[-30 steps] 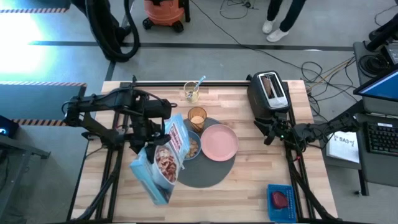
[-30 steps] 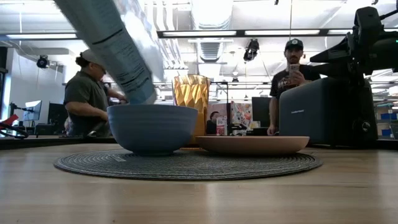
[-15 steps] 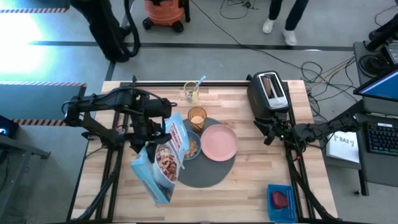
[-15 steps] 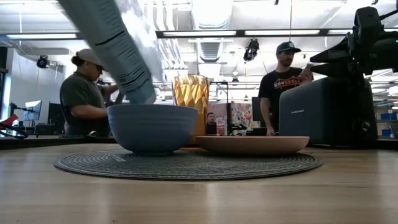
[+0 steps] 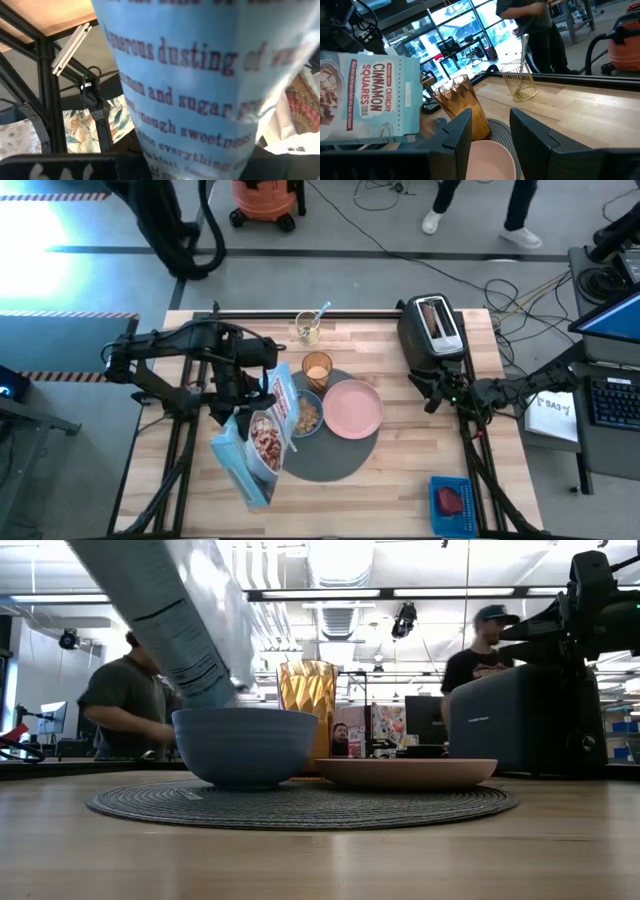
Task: Arrange a breakfast setting
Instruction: Pour the cereal into the blue bowl
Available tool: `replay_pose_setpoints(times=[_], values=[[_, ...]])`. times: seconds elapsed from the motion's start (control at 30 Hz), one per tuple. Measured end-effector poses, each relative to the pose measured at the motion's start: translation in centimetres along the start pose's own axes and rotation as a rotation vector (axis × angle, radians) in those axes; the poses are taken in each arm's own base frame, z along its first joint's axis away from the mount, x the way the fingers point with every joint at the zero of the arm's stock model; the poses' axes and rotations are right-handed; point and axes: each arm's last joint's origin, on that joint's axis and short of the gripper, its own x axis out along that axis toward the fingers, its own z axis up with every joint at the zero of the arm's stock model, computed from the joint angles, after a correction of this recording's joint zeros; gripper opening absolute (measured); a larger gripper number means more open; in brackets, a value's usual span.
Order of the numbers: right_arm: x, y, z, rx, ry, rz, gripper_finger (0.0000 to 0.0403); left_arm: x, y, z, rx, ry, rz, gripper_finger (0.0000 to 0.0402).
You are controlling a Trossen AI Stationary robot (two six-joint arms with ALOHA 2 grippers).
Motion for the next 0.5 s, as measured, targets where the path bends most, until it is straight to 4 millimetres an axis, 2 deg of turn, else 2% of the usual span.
replay_pose_setpoints(times=[0.27,0.5], values=[[0.0,0.0,0.0,0.000,0.000,0.000,0.0123,0.1,-0.1,0.0,0.029,-0.026,0.002,0.0103],[0.0,0.0,0.0,0.000,0.000,0.001,0.0123,1.3,0.1,-0.9,0.086,-0.061,0.064,0.0103]])
